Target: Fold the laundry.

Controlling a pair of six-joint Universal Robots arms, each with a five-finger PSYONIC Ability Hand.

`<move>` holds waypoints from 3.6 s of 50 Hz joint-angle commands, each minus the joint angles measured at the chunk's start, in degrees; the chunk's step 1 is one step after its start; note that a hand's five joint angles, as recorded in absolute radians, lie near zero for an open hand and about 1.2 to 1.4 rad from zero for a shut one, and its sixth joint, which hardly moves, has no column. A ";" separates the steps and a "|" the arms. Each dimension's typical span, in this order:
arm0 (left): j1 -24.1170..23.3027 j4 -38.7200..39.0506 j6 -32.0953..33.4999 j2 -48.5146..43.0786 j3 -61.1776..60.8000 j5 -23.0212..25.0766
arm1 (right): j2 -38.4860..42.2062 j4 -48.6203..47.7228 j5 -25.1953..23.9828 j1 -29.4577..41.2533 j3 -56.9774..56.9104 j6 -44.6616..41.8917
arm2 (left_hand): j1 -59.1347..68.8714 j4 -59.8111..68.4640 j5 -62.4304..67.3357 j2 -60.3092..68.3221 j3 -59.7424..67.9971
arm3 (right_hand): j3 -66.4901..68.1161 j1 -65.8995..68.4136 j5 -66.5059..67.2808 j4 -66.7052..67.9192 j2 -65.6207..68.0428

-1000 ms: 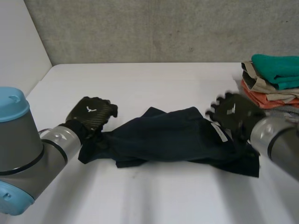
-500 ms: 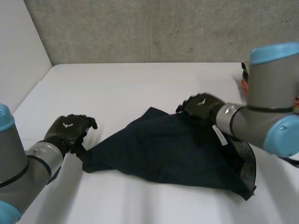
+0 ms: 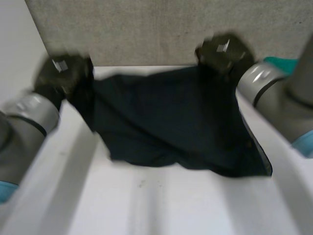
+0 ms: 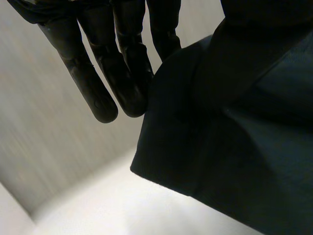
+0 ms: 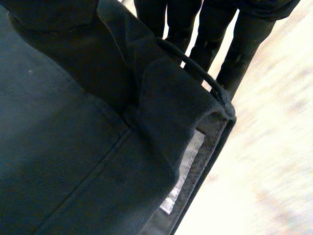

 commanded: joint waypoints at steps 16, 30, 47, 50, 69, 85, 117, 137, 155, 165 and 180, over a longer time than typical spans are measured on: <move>-4.49 -3.61 -0.06 25.36 20.40 -4.37 | -29.55 13.22 2.15 -1.69 -8.63 0.06 | 14.13 11.56 14.07 11.71 11.90 | 12.93 16.32 13.09 11.59 12.63; -3.88 -5.73 2.04 13.44 23.38 -3.58 | -19.56 16.04 2.06 -5.20 -11.17 2.08 | 14.13 11.56 14.07 11.71 11.90 | 12.93 16.32 13.09 11.59 12.63; -2.92 8.33 18.40 -33.42 46.23 -3.05 | 17.89 -7.14 10.94 -3.18 -20.49 5.51 | 14.13 11.56 14.07 11.71 11.90 | 12.93 16.32 13.09 11.59 12.63; -1.24 10.53 18.40 -40.98 51.76 -2.61 | 24.74 -17.32 11.38 -2.22 -21.72 2.71 | 14.13 11.56 14.07 11.71 11.90 | 12.93 16.32 13.09 11.59 12.63; -2.64 20.56 12.95 -38.74 44.79 -3.21 | 23.30 -14.13 7.71 -2.74 -18.41 -3.54 | -55.33 -57.90 -55.39 -57.74 -57.56 | -57.07 -53.68 -56.91 -58.41 -57.37; -13.02 -8.00 4.44 -8.83 -0.50 -9.11 | 6.66 10.24 -5.49 -15.22 10.52 -12.15 | -15.62 -18.20 -15.69 -18.04 -17.86 | -41.20 -37.80 -41.03 -42.53 -41.49; -9.06 4.91 -0.24 -26.31 -0.87 -8.23 | 17.55 -13.05 -13.23 -16.28 17.48 -13.04 | -27.57 -30.14 -27.63 -29.99 -29.80 | 12.93 16.32 13.09 11.59 12.63; -8.98 5.98 8.11 -18.51 -2.88 -8.06 | 11.42 -5.50 -6.73 -14.43 19.23 -13.74 | 14.13 11.56 14.07 11.71 11.90 | 12.93 16.32 13.09 11.59 12.63; -18.38 -33.60 14.18 3.74 -10.72 -7.70 | -12.07 28.53 -1.28 -17.15 34.62 -37.03 | 14.13 11.56 14.07 11.71 11.90 | 12.93 16.32 13.09 11.59 12.63; -15.48 -13.39 14.44 -9.16 1.93 -7.97 | -4.70 18.16 -1.36 -16.28 25.31 -23.60 | 14.13 11.56 14.07 11.71 11.90 | 12.93 16.32 13.09 11.59 12.63; -9.51 4.64 25.51 -45.28 39.10 -7.53 | 18.95 -1.17 8.74 -11.18 -1.06 -14.00 | 14.13 11.56 14.07 11.71 11.90 | 12.93 16.32 13.09 11.59 12.63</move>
